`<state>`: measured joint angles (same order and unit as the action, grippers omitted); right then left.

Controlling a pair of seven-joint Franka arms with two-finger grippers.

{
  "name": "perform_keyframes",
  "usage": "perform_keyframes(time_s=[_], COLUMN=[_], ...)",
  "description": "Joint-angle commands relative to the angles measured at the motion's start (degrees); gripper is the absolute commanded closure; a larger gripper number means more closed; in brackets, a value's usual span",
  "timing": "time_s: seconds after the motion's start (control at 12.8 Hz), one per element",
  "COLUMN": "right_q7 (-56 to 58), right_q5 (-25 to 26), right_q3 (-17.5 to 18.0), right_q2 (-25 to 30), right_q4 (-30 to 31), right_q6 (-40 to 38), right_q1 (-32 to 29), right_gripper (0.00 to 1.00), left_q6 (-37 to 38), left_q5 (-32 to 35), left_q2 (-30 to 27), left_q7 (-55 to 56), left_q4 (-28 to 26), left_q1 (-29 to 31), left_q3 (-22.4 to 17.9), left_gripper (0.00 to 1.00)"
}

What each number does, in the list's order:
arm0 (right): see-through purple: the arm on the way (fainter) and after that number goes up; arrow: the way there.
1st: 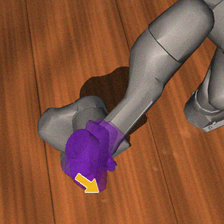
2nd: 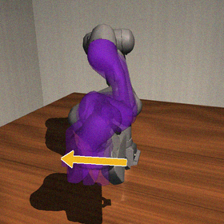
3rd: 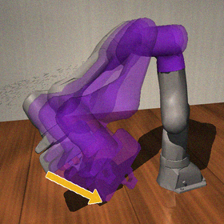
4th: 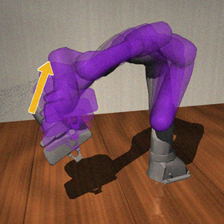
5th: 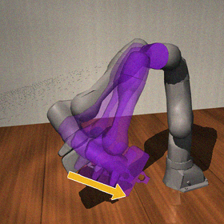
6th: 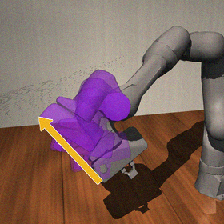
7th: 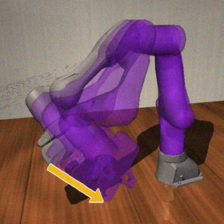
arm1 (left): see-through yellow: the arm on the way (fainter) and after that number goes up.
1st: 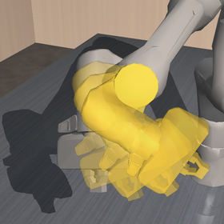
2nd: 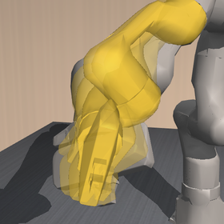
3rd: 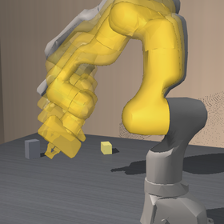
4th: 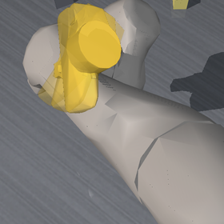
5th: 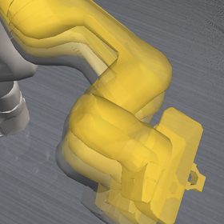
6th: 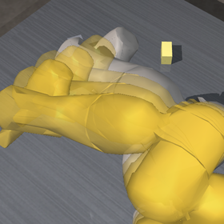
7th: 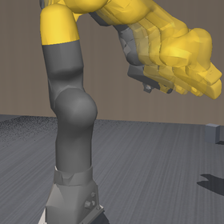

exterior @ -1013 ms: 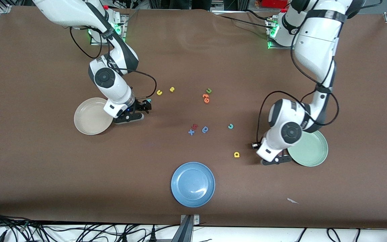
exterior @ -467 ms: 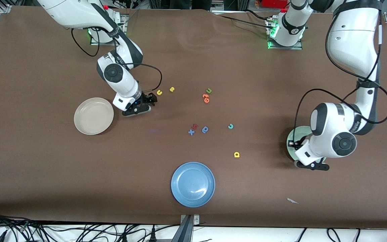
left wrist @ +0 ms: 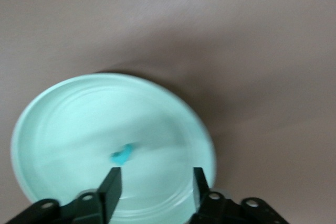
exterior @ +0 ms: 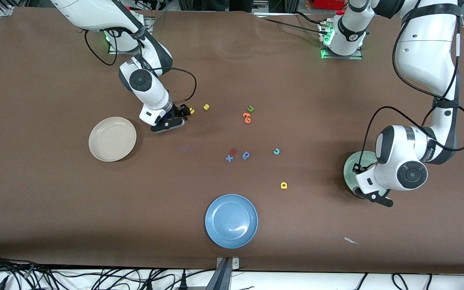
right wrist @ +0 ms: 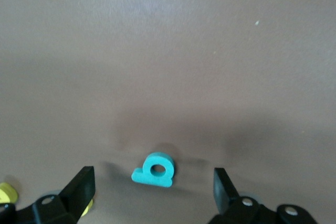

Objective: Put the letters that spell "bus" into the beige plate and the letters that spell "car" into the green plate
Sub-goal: 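Grasp the teal letter with the right gripper while the left gripper moves out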

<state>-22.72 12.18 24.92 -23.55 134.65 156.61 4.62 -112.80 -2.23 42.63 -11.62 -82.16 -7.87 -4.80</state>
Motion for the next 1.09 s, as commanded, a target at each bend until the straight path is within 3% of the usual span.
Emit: perform_keyframes(time_s=[0.0, 0.39, 0.62, 1.01], right_q7=[-1.54, -1.54, -1.54, -1.10], right_q5=[1.71, 2.85, 3.64, 5.83], right_q3=[0.66, 0.66, 0.66, 0.13], right_q2=[0.44, -1.84, -2.11, -2.03], right_q4=[2.46, 2.46, 2.20, 1.32], right_q6=[2.82, 5.28, 5.28, 4.93], right_q1=[-0.84, -0.84, -0.84, -1.19], right_gripper=[0.00, 0.02, 0.04, 0.03], left_q6=[-3.80, -17.96, -18.15, -18.15], left_q5=[-8.38, -8.49, -8.23, -7.79], left_q2=[2.71, 7.72, 8.43, 9.75], left_q7=[12.18, 45.48, 60.18, 73.55], left_q4=[4.38, 5.34, 6.22, 6.40], left_q1=[-3.01, -12.68, -14.44, -17.35], left_q3=[0.14, -0.03, -0.03, -0.29], left_gripper=[0.00, 0.00, 0.00, 0.00])
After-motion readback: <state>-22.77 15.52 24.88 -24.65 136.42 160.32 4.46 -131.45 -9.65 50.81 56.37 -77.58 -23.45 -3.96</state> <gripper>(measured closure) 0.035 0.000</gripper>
